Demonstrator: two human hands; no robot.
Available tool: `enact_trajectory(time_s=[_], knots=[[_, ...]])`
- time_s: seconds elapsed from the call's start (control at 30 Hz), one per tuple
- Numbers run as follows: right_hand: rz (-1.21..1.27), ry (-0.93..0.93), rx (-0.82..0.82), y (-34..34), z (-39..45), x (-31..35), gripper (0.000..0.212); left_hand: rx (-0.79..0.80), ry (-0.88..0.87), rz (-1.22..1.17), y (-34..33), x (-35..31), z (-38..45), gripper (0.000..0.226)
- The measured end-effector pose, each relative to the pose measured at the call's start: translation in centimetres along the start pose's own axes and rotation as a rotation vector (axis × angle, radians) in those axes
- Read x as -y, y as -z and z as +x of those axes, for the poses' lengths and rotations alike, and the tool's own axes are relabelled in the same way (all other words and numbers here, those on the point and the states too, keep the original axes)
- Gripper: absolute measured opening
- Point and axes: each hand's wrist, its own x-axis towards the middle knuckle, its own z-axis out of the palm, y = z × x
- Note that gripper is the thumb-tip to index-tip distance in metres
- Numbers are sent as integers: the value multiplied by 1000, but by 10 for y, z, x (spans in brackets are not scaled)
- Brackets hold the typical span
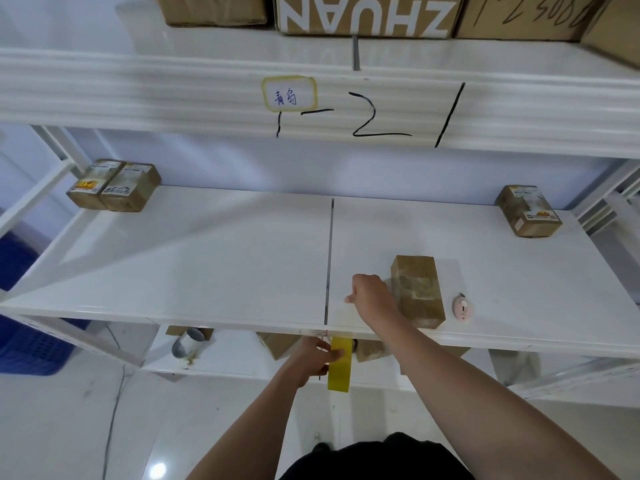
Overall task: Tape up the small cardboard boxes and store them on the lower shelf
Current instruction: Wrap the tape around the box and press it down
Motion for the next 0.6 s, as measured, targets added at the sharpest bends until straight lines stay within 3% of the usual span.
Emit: enact_trajectory(time_s=[0.33, 0.5, 0.6], knots=[[69, 90, -187, 37, -24, -18, 18, -248, 86, 161, 3, -51, -24, 30], [206, -28, -402, 66, -32, -60, 12, -256, -27, 164, -27, -97, -24, 25], [308, -206, -390, 75, -35, -92, 22, -214, -120, 35, -52, -128, -16, 18]])
